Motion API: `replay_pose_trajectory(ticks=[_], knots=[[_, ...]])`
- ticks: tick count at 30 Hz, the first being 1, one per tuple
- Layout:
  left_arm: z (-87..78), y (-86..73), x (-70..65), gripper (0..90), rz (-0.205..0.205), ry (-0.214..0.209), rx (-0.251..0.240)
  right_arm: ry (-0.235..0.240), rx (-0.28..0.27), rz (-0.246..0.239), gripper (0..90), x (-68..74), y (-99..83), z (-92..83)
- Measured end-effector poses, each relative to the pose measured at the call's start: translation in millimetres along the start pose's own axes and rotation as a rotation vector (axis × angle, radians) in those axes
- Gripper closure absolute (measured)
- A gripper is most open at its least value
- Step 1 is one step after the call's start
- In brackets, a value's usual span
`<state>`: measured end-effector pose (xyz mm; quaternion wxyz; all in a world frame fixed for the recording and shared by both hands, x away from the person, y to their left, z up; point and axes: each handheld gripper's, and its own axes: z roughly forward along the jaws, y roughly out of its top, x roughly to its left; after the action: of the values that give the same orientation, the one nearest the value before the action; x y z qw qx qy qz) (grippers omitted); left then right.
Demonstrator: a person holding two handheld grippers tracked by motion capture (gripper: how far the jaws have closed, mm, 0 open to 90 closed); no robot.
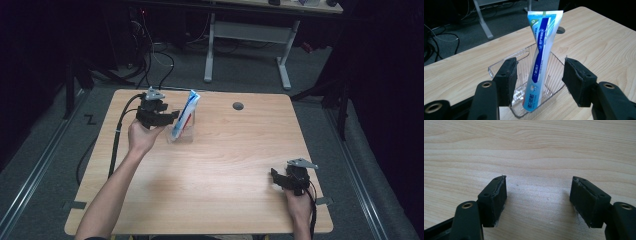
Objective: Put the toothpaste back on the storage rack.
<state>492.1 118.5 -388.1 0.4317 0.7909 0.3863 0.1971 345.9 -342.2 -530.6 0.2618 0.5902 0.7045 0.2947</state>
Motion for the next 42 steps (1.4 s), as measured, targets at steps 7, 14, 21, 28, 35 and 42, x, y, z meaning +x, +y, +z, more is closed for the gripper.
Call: replay_pose_trajectory(ticks=[7,14,21,28,35,42], knots=[[-7.3,-4.9,-0.4,44.9,-0.005,-0.005,0.000,0.000,0.000,-0.001,30.0,0.0,0.0,0.0],[-10.6,-9.7,-0.7,45.0,-0.013,-0.009,-0.003,0.000,0.000,0.001,30.0,0.1,0.0,0.0],[-16.2,-14.6,-1.3,44.9,-0.016,-0.008,0.000,0.000,0.000,0.000,30.0,0.0,0.0,0.0],[-21.7,-23.7,-0.2,45.0,-0.028,-0.010,-0.004,0.000,0.000,0.000,30.0,0.1,0.0,0.0],[-26.1,-32.7,0.9,44.9,-0.037,-0.011,0.002,0.001,0.000,-0.001,30.0,0.1,0.0,0.0],[-30.3,-42.7,3.4,44.9,-0.069,-0.025,-0.006,0.001,0.000,0.000,30.0,0.1,0.0,0.0]])
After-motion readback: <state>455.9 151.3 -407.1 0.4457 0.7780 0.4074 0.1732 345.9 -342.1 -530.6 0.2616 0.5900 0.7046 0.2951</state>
